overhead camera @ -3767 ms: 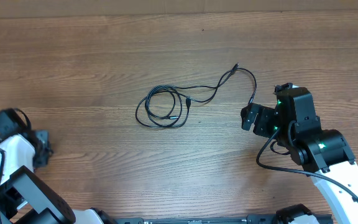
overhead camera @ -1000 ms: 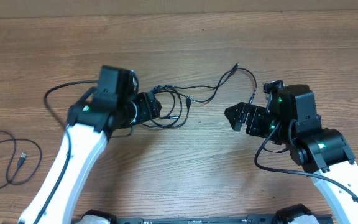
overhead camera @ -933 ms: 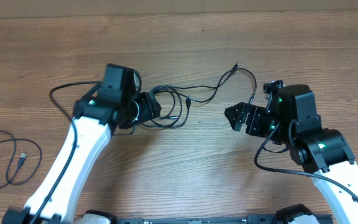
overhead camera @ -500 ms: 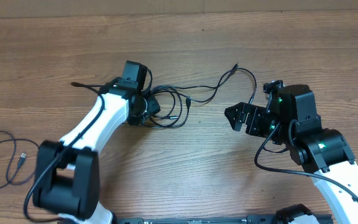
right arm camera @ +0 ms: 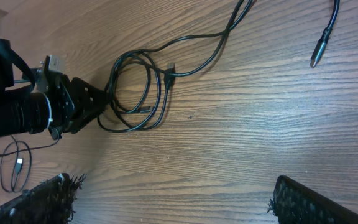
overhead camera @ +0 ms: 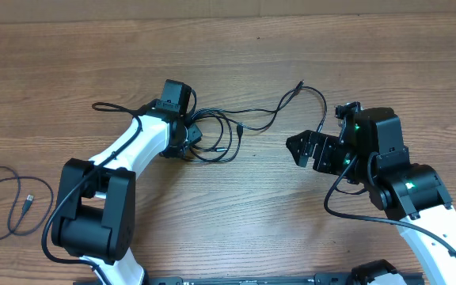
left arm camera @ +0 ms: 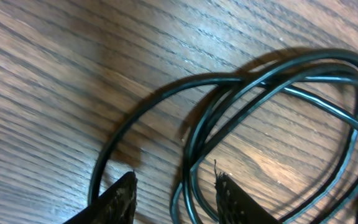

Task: Untangle cables
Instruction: 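Grasp a strand of the bundle with the left gripper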

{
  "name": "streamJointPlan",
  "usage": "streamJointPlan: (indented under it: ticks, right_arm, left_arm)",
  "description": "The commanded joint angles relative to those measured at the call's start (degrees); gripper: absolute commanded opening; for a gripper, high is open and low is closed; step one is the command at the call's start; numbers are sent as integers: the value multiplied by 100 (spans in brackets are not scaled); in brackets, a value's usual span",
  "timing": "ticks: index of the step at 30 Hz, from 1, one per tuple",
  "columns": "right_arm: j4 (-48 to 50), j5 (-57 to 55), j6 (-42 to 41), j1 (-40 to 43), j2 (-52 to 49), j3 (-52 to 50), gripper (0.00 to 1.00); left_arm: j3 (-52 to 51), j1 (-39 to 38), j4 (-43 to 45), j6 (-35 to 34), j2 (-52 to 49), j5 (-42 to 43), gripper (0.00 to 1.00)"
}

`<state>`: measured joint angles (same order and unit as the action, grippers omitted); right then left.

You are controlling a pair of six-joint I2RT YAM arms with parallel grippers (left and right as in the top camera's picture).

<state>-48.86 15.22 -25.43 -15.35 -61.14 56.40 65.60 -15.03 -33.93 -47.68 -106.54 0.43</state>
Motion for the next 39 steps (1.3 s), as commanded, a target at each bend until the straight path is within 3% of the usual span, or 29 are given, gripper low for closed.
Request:
streamJointPlan:
  ticks: [1, 6, 7, 8, 12, 19, 28, 35, 39]
  right_arm:
    - [33, 31, 15, 26, 20, 55, 100]
    - [33, 31, 15, 26, 20, 55, 100]
    - [33, 31, 15, 26, 20, 55, 100]
    - [33, 31, 15, 26, 20, 55, 100]
    - [33, 31, 15, 26, 20, 55, 100]
    - [33, 31, 13, 26, 20, 55, 100]
    - [118, 31, 15, 26, 20, 55, 100]
    - [70, 348, -7, 26, 20, 55, 100]
    - [240, 608, -9, 26, 20, 55, 100]
  left_arm:
    - [11, -44, 22, -17, -236, -254, 36]
    - [11, -46, 109, -46, -442, -227, 25]
    - [11, -50, 125, -74, -485, -229, 20]
    - [11, -52, 138, -79, -525, -229, 4]
    - [98, -33, 170, -2, -483, -225, 4]
    - [1113, -28, -951, 791, 588, -188, 4]
    - [1620, -44, -1823, 804, 2485, 428, 4]
    - [1615, -44, -2155, 822, 2640, 940, 4]
    - [1615, -44, -2144, 2076, 2634, 1491, 4]
